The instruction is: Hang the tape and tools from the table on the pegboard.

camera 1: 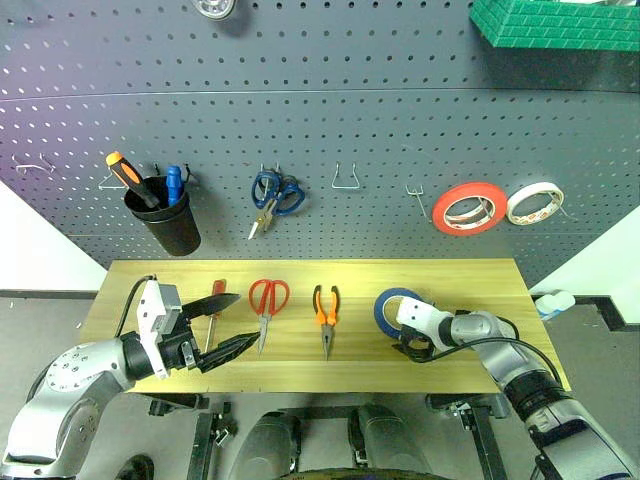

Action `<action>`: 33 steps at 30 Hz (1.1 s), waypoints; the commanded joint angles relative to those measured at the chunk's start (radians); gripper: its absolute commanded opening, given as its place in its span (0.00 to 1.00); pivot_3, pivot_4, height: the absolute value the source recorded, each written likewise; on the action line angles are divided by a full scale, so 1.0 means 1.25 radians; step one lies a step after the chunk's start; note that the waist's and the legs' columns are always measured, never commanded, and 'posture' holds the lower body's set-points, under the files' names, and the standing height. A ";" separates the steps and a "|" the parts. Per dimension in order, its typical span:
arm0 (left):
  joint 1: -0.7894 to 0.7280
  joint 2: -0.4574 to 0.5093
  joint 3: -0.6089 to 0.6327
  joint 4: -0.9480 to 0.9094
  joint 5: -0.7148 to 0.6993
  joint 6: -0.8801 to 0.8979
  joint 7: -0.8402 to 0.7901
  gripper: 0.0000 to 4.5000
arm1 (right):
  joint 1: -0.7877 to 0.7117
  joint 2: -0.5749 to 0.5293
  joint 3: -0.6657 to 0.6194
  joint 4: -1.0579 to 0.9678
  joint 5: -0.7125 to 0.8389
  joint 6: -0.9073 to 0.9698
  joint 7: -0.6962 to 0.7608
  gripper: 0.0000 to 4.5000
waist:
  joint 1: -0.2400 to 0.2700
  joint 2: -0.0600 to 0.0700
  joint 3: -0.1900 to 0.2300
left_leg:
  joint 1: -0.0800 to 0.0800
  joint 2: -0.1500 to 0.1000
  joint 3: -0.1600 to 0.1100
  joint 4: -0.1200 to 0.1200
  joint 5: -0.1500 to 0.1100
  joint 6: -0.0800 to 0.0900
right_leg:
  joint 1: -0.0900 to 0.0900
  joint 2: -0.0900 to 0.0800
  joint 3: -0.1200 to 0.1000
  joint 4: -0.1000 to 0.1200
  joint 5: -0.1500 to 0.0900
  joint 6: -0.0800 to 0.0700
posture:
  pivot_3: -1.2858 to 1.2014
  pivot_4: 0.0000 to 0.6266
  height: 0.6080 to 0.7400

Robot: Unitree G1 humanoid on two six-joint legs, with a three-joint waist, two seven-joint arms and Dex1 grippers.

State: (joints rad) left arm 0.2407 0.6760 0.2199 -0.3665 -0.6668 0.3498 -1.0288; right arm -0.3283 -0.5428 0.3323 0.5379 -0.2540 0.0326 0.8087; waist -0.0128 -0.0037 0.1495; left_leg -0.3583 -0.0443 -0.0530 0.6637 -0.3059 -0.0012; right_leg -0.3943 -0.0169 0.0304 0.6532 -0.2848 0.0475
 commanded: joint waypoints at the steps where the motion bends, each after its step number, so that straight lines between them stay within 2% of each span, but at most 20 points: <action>1: 0.007 0.016 0.033 -0.047 -0.027 0.015 0.002 0.98 | -0.024 0.006 0.007 0.017 -0.004 -0.024 0.006 1.00 | 0.001 0.000 0.001 | 0.000 0.000 0.000 0.000 0.000 0.000 | 0.000 0.000 0.000 0.000 0.000 0.000 | 0.52 0.22 0.95; 13: 0.040 0.011 0.041 -0.046 -0.020 0.000 -0.007 0.98 | -0.026 -0.013 0.043 0.045 -0.047 -0.031 0.024 1.00 | 0.001 0.001 0.003 | -0.001 0.000 0.000 -0.001 0.000 0.000 | 0.000 0.000 0.000 -0.002 -0.001 -0.002 | 0.53 0.23 0.95; 16: 0.039 0.007 0.036 -0.037 -0.013 -0.008 -0.011 1.00 | -0.026 -0.019 0.047 0.052 -0.054 -0.025 0.027 0.87 | 0.002 0.001 0.003 | -0.001 0.000 0.000 -0.001 0.000 0.000 | 0.000 0.000 0.000 -0.002 -0.001 -0.002 | 0.53 0.23 0.95; 26: 0.037 0.008 0.042 0.004 0.005 -0.042 -0.042 1.00 | -0.050 -0.021 0.054 0.053 -0.081 -0.017 0.007 0.16 | 0.001 0.000 0.003 | -0.001 0.000 0.000 -0.001 0.000 0.000 | 0.000 -0.001 0.000 -0.003 -0.001 -0.002 | 0.53 0.22 0.95; 33: 0.035 0.002 0.038 0.022 0.009 -0.057 -0.046 1.00 | -0.058 -0.017 0.049 0.064 -0.078 -0.030 0.007 0.15 | 0.002 0.000 0.003 | -0.002 0.000 0.000 -0.001 0.000 0.000 | 0.000 -0.001 0.000 -0.003 -0.001 -0.002 | 0.53 0.19 0.95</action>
State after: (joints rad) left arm 0.2843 0.6828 0.2504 -0.3368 -0.6552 0.2964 -1.0815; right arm -0.3950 -0.5603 0.3965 0.6059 -0.3506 0.0008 0.8191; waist -0.0106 -0.0032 0.1528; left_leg -0.3603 -0.0444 -0.0530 0.6627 -0.3059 -0.0012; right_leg -0.3946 -0.0177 0.0303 0.6492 -0.2859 0.0454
